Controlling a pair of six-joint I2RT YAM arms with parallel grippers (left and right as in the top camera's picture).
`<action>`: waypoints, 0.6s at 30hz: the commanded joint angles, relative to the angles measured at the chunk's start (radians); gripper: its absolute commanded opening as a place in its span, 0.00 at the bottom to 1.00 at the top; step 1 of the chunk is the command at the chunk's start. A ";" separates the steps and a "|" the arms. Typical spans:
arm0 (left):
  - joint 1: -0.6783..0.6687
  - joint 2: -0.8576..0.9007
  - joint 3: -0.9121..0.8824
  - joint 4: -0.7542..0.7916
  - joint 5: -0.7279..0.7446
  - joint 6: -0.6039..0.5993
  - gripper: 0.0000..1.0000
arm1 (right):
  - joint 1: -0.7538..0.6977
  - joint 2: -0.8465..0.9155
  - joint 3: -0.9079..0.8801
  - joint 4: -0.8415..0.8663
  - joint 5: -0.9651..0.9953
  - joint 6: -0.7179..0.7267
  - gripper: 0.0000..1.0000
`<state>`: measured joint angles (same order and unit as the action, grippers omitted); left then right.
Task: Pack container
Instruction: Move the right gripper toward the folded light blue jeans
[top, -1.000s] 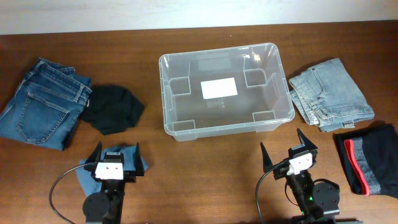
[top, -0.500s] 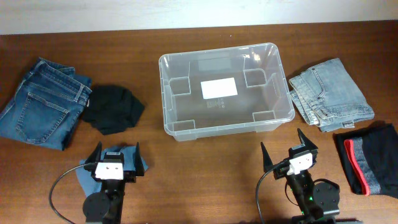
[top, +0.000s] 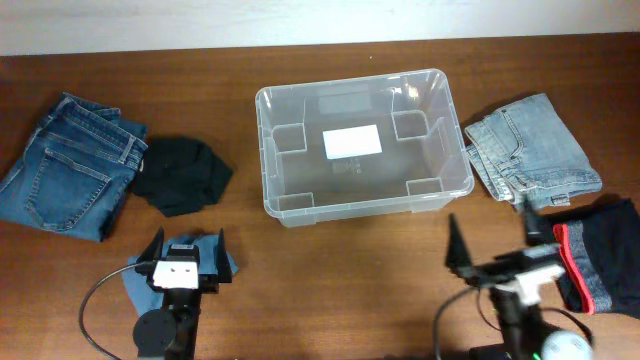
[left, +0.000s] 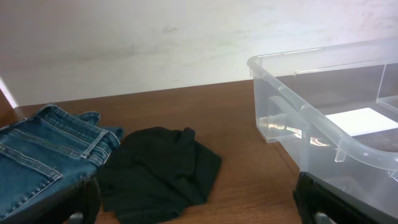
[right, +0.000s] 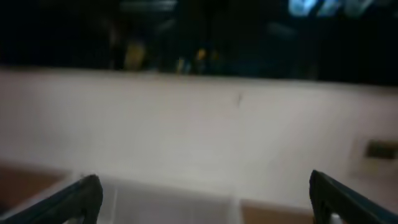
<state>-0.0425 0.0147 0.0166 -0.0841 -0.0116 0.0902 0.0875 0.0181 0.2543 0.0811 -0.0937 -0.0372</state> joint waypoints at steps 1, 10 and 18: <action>0.006 -0.008 -0.007 0.002 -0.010 0.016 1.00 | -0.005 0.052 0.124 0.002 0.166 0.015 0.98; 0.006 -0.008 -0.007 0.002 -0.010 0.016 1.00 | -0.005 0.372 0.475 -0.069 0.281 -0.017 0.98; 0.006 -0.008 -0.007 0.002 -0.010 0.016 1.00 | -0.005 0.732 0.979 -0.354 0.439 -0.240 0.98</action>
<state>-0.0425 0.0143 0.0166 -0.0826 -0.0147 0.0902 0.0875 0.6373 1.0489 -0.2012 0.2226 -0.1486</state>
